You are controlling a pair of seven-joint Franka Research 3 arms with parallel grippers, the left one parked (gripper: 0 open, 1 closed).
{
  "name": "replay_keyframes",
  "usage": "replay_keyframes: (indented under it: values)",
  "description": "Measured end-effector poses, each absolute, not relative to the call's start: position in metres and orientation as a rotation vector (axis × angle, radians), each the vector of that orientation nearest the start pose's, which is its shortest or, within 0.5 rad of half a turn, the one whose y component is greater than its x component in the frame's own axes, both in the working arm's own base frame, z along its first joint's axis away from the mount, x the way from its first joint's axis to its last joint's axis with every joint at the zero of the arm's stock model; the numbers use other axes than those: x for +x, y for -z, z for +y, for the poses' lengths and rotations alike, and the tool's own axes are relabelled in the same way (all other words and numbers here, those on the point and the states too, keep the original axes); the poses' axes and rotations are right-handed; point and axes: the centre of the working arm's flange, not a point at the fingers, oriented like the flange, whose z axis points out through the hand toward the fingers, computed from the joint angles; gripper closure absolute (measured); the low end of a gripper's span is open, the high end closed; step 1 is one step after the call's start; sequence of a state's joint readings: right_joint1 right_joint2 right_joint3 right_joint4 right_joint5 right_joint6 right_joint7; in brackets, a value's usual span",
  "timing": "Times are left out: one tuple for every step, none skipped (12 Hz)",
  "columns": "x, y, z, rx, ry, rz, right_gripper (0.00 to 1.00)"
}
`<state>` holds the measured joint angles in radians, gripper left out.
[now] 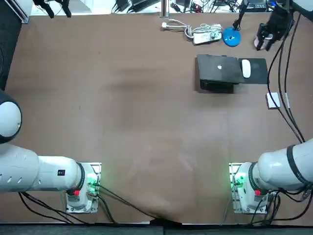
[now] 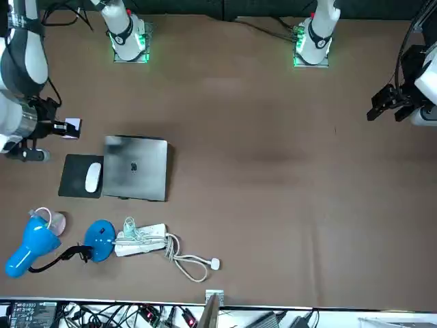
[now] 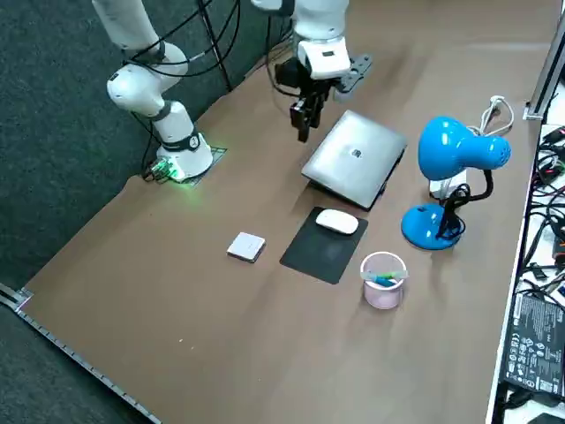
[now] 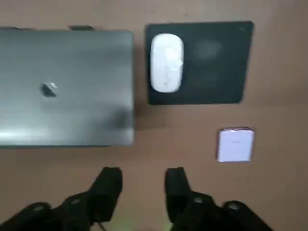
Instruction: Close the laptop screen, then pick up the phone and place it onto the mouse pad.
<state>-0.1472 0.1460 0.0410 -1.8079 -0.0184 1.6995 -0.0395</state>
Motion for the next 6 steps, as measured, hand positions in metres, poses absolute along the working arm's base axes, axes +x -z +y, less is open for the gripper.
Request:
replay_keyframes:
  values:
    - [0.563,-0.439,-0.077,-3.112,-0.410,0.086,0.35]
    - [0.557,-0.438,-0.093,-3.110,-0.420,0.067,0.23]
    - [0.552,-0.437,-0.112,-3.103,-0.423,0.048,0.11]
    - [0.545,-0.438,-0.133,-3.092,-0.421,0.035,0.01]
    - [0.539,-0.438,-0.153,-3.083,-0.416,0.038,0.00]
    - [0.532,-0.438,-0.171,-3.077,-0.410,0.053,0.00]
